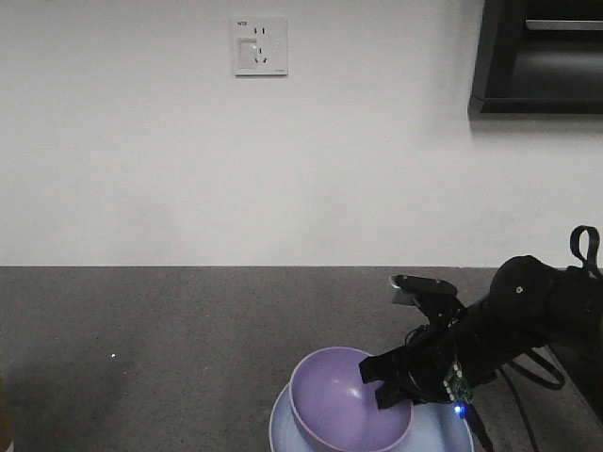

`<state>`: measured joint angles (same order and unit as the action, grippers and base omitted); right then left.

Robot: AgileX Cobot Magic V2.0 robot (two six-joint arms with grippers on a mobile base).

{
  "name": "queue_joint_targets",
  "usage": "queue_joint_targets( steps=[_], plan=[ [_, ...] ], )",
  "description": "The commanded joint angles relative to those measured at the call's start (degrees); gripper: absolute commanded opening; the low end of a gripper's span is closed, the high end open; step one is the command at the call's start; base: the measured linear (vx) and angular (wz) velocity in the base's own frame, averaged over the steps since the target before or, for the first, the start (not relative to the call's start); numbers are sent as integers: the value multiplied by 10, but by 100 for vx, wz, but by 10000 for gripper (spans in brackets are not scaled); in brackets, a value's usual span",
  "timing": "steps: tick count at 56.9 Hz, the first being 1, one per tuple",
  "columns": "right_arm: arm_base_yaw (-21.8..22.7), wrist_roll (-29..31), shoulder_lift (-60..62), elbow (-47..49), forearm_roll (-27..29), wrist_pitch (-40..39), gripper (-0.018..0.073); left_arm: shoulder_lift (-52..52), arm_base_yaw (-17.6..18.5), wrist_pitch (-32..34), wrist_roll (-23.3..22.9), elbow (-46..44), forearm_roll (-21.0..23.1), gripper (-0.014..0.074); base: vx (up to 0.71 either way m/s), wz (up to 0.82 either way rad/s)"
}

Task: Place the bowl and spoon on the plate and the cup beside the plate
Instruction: 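Lower the lavender bowl onto the blue plate with the right gripper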

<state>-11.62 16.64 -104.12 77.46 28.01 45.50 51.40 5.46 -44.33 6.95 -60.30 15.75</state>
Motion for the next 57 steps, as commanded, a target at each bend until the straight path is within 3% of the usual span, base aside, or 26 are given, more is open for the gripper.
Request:
queue_joint_targets(
  steps=[1, 20, 40, 47, 57],
  plan=[
    [0, 10, 27, 20, 18, -31, -8, -4, 1, 31, -1, -16, 18, -3, 0, 0],
    [0, -26, 27, 20, -48, -43, -8, -4, 1, 23, -2, -16, 27, -3, 0, 0],
    [0, -27, 27, 20, -53, -37, 9, -4, 1, 22, -2, -16, 33, -1, 0, 0],
    [0, -27, 27, 20, -53, -38, 67, -4, 1, 19, -2, -16, 33, 0, 0, 0],
    [0, -27, 27, 20, -47, -34, 232, -4, 1, 13, -2, -16, 33, 0, 0, 0]
  ],
)
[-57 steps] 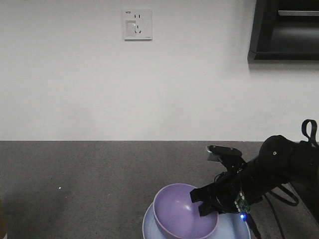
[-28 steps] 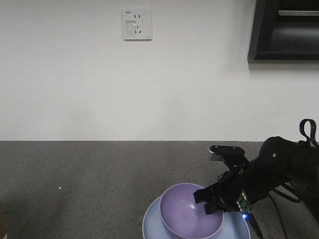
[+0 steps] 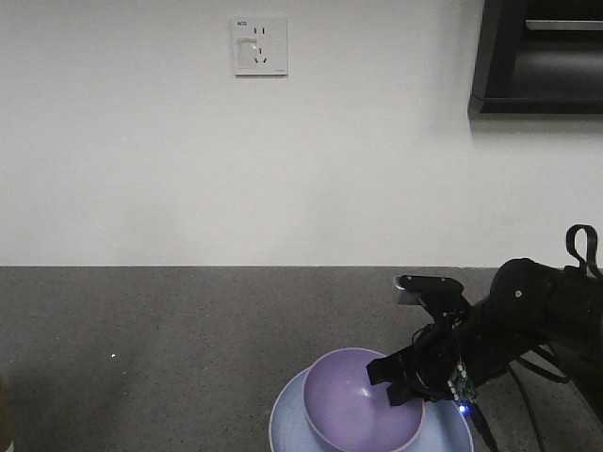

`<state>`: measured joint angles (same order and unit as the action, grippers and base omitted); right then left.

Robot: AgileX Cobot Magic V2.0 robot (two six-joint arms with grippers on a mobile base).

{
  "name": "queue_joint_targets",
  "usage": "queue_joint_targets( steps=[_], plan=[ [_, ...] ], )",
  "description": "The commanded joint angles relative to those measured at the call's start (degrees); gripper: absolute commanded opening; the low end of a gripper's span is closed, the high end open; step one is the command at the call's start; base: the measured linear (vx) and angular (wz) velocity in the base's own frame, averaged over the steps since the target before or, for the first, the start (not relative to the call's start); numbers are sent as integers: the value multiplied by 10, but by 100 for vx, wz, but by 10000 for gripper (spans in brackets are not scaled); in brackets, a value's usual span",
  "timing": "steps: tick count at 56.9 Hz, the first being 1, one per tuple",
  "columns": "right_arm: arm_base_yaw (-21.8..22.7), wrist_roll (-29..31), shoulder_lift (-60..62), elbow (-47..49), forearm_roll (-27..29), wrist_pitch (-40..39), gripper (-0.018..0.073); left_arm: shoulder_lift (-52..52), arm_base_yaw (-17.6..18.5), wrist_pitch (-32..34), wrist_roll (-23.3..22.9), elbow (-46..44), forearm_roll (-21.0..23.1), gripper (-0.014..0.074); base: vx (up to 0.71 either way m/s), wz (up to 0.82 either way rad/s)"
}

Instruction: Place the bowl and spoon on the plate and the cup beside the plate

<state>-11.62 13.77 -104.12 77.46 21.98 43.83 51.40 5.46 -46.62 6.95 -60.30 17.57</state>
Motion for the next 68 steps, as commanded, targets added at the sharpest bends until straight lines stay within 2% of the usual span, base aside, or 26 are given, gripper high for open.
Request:
queue_joint_targets(
  steps=[1, 10, 18, 34, 47, 55, 68],
  plan=[
    [0, 1, 27, 20, 15, -17, 249, -4, 1, 36, -2, -16, 15, 0, 0, 0],
    [0, 6, 29, 20, 25, -16, 433, -4, 1, 35, -2, -16, 15, 0, 0, 0],
    [0, 15, 47, 22, 24, -25, 526, -4, 1, 29, -2, -16, 15, 0, 0, 0],
    [1, 25, 144, 22, -1, -32, 550, -2, 1, 23, 1, -20, 14, 0, 0, 0],
    [1, 22, 267, 21, -21, -6, 550, 82, 4, -72, 44, -105, 14, 0, 0, 0],
    [1, 19, 327, 21, -30, -6, 550, 168, 48, -107, 59, -172, 14, 0, 0, 0],
    [1, -13, 372, 21, -68, 1, 550, 279, 173, -112, 38, -237, 12, 0, 0, 0]
  ],
)
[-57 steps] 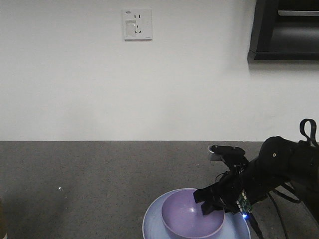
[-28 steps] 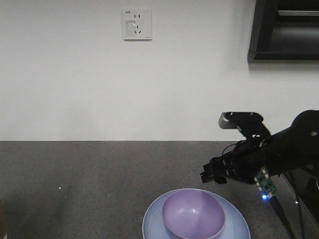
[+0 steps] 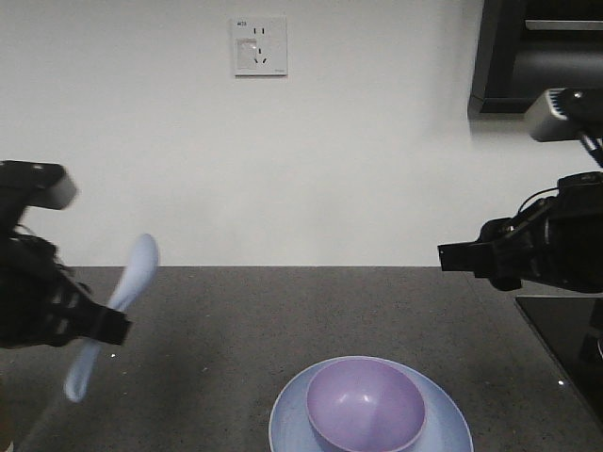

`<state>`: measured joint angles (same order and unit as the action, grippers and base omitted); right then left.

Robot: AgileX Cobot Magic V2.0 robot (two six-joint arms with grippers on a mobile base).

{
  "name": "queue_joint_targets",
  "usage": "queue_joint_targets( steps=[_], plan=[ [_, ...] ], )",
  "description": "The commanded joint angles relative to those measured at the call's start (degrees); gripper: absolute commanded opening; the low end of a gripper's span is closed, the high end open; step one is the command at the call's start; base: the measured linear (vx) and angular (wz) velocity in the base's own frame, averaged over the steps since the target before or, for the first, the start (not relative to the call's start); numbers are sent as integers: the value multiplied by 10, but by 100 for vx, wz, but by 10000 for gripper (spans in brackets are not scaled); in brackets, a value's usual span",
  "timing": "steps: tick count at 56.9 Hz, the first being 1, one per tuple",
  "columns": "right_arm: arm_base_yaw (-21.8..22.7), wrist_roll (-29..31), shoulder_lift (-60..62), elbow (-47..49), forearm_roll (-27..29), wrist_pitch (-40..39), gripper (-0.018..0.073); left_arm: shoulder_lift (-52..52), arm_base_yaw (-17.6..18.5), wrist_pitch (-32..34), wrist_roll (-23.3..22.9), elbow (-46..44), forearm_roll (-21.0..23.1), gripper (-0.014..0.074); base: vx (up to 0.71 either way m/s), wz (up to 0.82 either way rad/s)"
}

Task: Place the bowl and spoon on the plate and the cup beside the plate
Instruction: 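Move the left gripper over the bowl and lower the spoon inside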

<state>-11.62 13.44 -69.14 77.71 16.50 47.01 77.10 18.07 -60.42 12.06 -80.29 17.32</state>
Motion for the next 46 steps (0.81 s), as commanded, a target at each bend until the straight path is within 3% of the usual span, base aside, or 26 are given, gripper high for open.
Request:
queue_joint_targets(
  steps=[1, 10, 21, 37, 46],
  plan=[
    [1, -10, 23, 19, -17, -29, 550, 28, 54, 26, -16, -43, 14, 0, 0, 0],
    [1, -27, 30, 19, -40, -11, 550, 98, 125, 20, -51, -93, -6, 0, 0, 0],
    [1, -39, 30, 19, -59, -2, 550, 190, 176, -23, -63, -181, -15, 0, 0, 0],
    [1, -39, 30, 19, -59, 7, 550, 316, 201, -114, -83, -319, -12, 0, 0, 0],
    [1, -39, 30, 19, -60, 7, 550, 360, 212, -114, -83, -362, 4, 0, 0, 0]
  ],
)
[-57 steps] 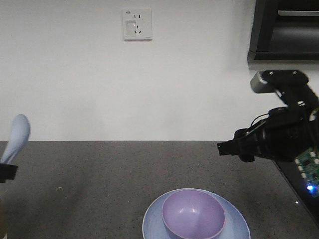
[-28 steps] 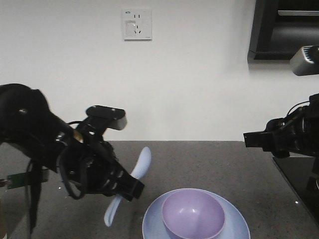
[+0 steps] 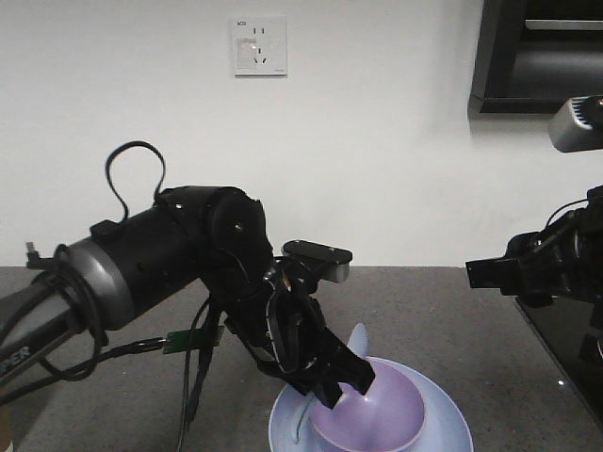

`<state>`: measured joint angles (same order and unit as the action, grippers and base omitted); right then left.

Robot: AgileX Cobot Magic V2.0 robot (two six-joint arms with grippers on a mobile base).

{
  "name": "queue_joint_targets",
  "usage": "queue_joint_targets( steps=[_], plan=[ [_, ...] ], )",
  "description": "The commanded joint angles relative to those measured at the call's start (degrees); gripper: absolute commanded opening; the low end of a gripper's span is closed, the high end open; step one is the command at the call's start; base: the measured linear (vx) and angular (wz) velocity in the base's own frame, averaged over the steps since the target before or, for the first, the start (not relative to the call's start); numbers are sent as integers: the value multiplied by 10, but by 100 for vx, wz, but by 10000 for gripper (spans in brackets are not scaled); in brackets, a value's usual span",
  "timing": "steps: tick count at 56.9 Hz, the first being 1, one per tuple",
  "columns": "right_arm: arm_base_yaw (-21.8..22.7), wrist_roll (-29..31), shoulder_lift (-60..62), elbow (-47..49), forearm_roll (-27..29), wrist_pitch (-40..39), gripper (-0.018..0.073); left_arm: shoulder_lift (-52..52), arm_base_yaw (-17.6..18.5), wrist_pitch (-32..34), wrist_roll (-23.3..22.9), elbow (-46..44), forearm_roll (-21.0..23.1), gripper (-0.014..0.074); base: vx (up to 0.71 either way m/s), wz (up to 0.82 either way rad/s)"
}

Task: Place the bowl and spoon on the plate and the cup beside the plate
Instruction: 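Move the left gripper over the bowl and lower the spoon inside, then release the spoon and raise the left gripper out of the bowl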

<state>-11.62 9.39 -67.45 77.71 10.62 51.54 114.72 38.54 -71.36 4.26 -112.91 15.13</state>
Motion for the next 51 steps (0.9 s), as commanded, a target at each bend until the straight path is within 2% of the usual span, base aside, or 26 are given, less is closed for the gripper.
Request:
queue_joint_targets(
  steps=[1, 8, 20, 25, 42, 51],
  plan=[
    [1, 1, 14, 19, -1, -38, 550, -14, 8, -5, -5, -37, 29, 0, 0, 0],
    [1, 1, 14, 19, -1, -38, 550, -2, 11, -4, -6, -36, 36, 2, 0, 0],
    [1, 1, 14, 19, -1, -38, 550, 8, 12, -4, -20, -36, 11, 55, 0, 0],
    [1, 1, 14, 19, -1, -38, 550, 7, 12, -4, -19, -36, 12, 121, 0, 0],
    [1, 1, 14, 19, -1, -38, 550, 7, 12, -4, -20, -36, 15, 428, 0, 0],
    [1, 1, 14, 19, 0, -39, 550, -10, 12, -4, -20, -36, 15, 498, 0, 0]
  ],
)
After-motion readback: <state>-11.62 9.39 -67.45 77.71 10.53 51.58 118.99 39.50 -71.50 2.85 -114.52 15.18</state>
